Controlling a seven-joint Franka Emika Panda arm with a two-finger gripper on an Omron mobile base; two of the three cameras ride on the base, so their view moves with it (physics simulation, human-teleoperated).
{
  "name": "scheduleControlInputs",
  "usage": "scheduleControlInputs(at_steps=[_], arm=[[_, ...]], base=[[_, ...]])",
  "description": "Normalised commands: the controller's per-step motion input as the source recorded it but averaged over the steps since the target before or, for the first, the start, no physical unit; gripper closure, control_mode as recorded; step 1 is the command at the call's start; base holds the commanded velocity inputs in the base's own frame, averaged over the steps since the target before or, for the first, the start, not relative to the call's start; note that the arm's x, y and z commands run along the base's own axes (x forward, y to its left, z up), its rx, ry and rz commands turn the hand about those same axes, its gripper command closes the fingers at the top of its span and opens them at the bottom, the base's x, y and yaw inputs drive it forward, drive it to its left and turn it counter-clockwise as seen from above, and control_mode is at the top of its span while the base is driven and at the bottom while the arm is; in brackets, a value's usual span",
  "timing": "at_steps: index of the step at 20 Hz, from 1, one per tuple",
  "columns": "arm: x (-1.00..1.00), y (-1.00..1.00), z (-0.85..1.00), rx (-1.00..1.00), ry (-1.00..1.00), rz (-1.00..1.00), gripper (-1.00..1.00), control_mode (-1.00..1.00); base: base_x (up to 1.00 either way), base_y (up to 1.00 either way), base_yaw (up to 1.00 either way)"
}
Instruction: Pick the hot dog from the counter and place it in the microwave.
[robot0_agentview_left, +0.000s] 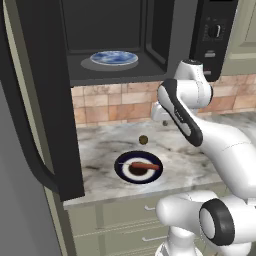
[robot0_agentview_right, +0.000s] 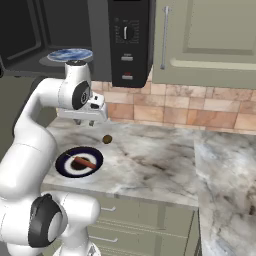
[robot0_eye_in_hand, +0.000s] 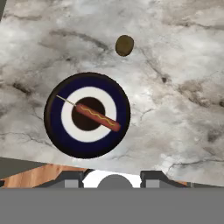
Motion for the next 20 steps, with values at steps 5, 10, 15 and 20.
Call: scheduleControlInputs(at_steps=[5, 10, 15, 20], arm=[[-0.07, 0.00, -0.05, -0.02, 0.01, 0.00, -1.00, -1.00], [-0.31, 0.02, -0.60, -0.12, 0.05, 0.02, -1.00, -1.00], [-0.34, 0.40, -0.57, -0.20, 0.00, 0.36, -1.00, -1.00], [-0.06, 0.15, -0.29, -0.16, 0.00, 0.54, -1.00, -1.00]], base=[[0.00, 0.00, 0.00], [0.00, 0.00, 0.00], [0.00, 0.00, 0.00], [0.00, 0.00, 0.00]])
